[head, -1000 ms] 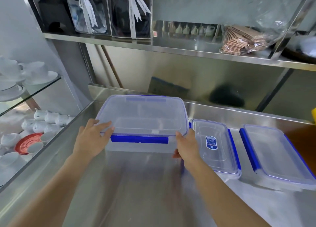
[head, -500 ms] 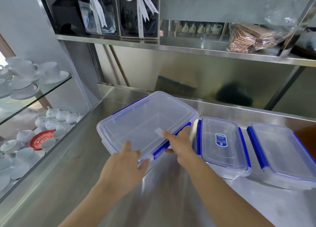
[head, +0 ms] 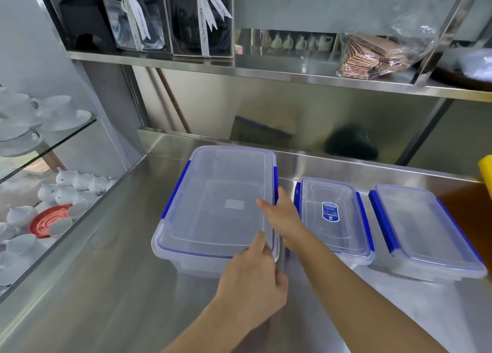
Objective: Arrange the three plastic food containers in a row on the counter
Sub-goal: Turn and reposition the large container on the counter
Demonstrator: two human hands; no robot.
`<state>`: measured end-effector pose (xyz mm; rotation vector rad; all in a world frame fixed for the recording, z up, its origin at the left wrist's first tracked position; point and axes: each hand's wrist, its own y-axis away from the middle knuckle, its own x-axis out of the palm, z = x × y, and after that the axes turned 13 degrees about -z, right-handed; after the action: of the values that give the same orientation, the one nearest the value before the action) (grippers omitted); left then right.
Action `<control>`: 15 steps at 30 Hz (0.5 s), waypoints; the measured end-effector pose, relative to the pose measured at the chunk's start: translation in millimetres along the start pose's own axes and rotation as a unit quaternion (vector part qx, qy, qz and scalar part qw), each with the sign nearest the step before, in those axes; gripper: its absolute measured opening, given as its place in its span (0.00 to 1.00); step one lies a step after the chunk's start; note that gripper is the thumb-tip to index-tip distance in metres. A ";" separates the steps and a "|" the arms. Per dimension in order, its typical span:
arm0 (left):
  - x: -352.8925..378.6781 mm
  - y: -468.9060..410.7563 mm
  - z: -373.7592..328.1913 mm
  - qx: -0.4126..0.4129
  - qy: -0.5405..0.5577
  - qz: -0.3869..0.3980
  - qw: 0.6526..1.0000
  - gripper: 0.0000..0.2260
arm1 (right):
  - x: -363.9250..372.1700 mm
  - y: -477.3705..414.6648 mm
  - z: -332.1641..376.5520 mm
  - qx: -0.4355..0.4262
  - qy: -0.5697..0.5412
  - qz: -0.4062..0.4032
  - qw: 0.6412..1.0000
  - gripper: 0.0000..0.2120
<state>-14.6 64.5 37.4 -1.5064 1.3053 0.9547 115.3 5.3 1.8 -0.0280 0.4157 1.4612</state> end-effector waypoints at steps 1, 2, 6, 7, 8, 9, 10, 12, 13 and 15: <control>1.3 -0.6 0.7 0.000 0.001 -0.006 1.000 0.13 | -0.8 0.2 0.0 -0.001 0.005 0.002 1.000 0.20; 2.9 -1.3 2.5 0.000 0.005 -0.011 1.000 0.12 | -1.5 0.4 0.8 -0.002 0.010 0.003 1.000 0.20; 3.1 -3.3 12.6 0.007 0.034 -0.042 0.999 0.11 | -0.7 3.0 -1.6 -0.005 0.037 -0.010 0.999 0.22; 1.8 -5.0 17.2 0.003 0.043 -0.060 0.997 0.11 | -0.3 4.9 -3.2 -0.008 0.047 -0.020 0.999 0.25; -0.5 -6.9 23.0 -0.003 0.054 -0.092 0.994 0.12 | 0.0 7.2 -4.4 -0.012 0.054 -0.031 0.998 0.27; -2.6 -9.9 30.0 -0.006 0.070 -0.146 0.987 0.14 | 0.1 10.1 -5.3 -0.017 0.056 -0.042 0.997 0.29; -5.2 -13.8 38.2 -0.012 0.086 -0.206 0.975 0.15 | 0.1 13.1 -6.5 -0.020 0.055 -0.054 0.997 0.31; -11.0 -23.8 59.0 -0.059 0.101 -0.309 0.944 0.20 | -0.2 21.6 -8.4 -0.023 0.038 -0.066 0.997 0.33; -12.9 -28.1 70.9 -0.103 0.093 -0.332 0.933 0.21 | 0.1 26.6 -10.7 -0.023 0.024 -0.066 0.997 0.34; -12.9 -34.2 94.7 -0.223 0.077 -0.306 0.922 0.23 | 1.5 40.4 -13.9 -0.015 -0.003 -0.053 0.998 0.37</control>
<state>17.7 160.0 26.1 -2.2043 0.6423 0.7471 72.8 7.9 -2.2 -0.0695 0.3815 1.3625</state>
